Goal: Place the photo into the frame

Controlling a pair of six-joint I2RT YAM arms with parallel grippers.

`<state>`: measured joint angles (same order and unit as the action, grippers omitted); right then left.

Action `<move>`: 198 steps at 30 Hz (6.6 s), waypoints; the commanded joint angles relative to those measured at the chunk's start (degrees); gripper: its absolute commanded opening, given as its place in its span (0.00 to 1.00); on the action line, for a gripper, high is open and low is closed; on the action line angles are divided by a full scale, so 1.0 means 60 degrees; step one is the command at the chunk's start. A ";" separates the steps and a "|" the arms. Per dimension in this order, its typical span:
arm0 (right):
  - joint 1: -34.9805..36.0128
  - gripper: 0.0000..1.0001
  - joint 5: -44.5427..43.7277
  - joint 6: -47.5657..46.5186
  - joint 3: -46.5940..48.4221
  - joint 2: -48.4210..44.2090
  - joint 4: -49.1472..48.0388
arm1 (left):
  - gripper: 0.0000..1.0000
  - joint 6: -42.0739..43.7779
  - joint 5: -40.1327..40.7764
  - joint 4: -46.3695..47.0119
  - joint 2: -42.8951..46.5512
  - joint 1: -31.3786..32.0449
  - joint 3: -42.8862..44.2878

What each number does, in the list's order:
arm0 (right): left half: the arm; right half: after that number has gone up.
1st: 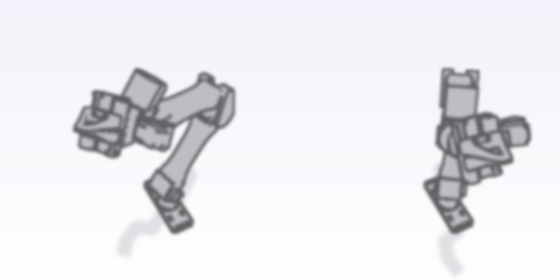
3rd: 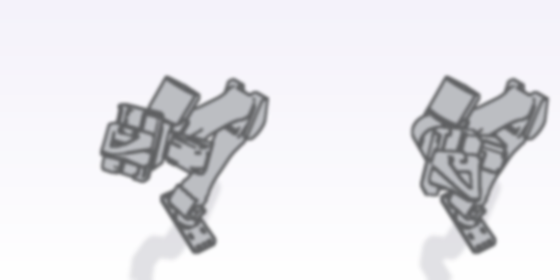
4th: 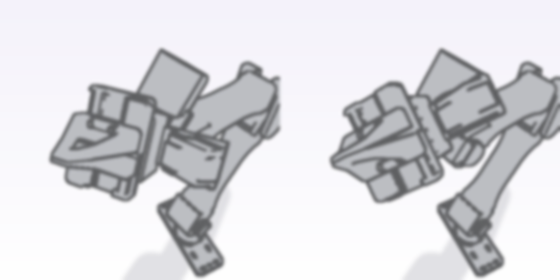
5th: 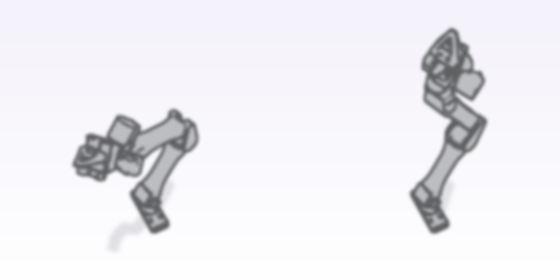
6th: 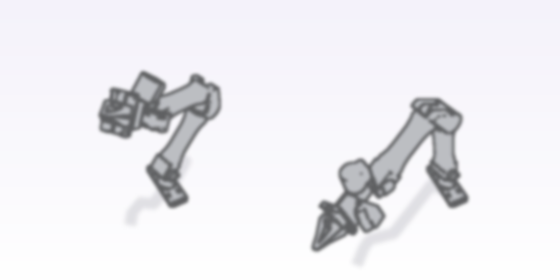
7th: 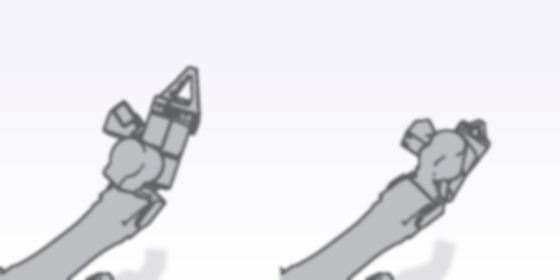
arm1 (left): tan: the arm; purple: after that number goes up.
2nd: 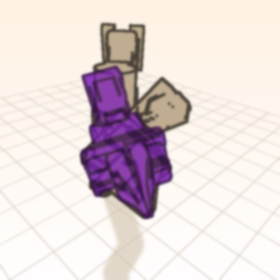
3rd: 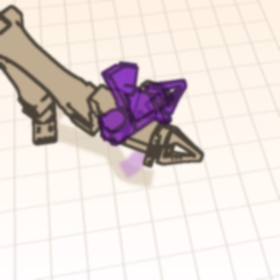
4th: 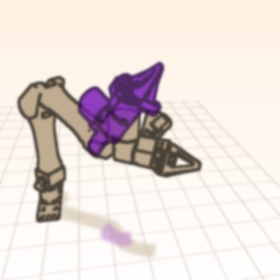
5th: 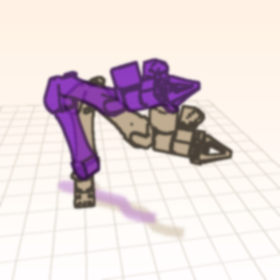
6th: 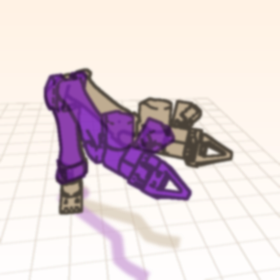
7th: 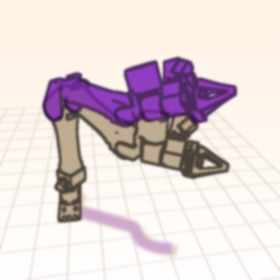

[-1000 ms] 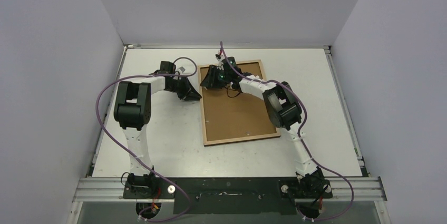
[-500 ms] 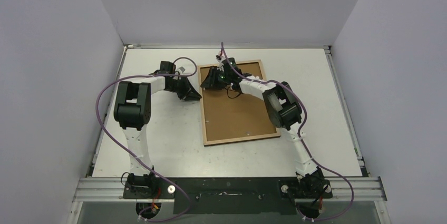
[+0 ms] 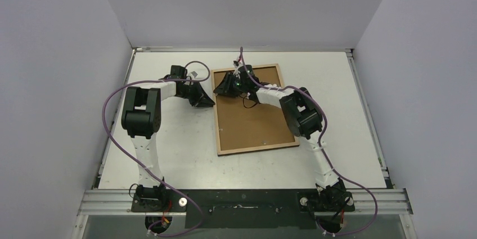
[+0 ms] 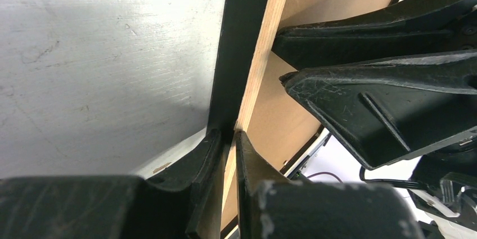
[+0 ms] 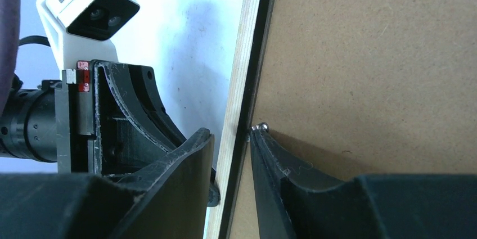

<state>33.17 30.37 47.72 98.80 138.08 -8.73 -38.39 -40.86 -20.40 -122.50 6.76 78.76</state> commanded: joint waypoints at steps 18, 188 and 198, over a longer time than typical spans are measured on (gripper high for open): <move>0.0200 0.36 -0.1041 0.1578 -0.1620 -0.0477 -0.1692 | 0.08 0.0268 0.0599 -0.0550 -0.0414 0.0092 -0.0128; -0.3054 0.66 -0.5671 -0.0479 -0.3884 -0.7605 0.4886 | 0.56 0.2826 0.2873 -0.2045 0.0577 0.0356 0.3778; -0.5461 0.76 -0.4719 -0.0885 -0.6934 -0.9298 0.6542 | 0.57 0.2079 0.2641 -0.0897 0.2880 0.0774 -0.0633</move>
<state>3.99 -1.08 44.71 62.50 86.78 24.67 -23.79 -24.18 -29.43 -110.17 9.98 81.43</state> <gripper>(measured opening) 0.755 0.564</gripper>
